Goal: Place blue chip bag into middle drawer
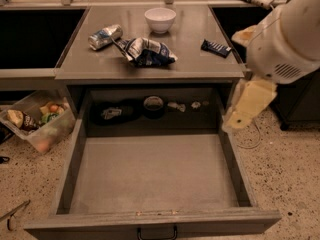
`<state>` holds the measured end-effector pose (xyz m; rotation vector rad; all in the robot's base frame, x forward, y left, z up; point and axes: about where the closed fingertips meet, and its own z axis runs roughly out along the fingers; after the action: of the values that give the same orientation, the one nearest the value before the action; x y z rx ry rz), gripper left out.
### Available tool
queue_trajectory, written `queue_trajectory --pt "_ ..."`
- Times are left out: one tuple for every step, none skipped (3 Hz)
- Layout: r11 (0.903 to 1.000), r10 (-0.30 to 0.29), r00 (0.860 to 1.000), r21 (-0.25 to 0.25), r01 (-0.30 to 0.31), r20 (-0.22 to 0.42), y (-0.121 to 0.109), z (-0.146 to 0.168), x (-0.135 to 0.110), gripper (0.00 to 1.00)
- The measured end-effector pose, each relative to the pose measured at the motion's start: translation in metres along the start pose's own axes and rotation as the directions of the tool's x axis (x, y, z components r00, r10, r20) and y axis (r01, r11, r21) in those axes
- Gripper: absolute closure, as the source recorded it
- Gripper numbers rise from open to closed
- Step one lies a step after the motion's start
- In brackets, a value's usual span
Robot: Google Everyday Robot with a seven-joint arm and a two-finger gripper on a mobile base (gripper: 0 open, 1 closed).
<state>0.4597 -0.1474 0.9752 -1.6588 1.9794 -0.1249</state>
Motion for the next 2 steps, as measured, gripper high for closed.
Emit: queue_trajectory --pt "0.9988 -0.047 0.993 -0.004 0.048 0.112 -0.031 0.062 -0.024 0.0" --pt "0.995 -0.1 0.973 0.022 0.098 0.21 -0.068 0.107 -0.054 0.0"
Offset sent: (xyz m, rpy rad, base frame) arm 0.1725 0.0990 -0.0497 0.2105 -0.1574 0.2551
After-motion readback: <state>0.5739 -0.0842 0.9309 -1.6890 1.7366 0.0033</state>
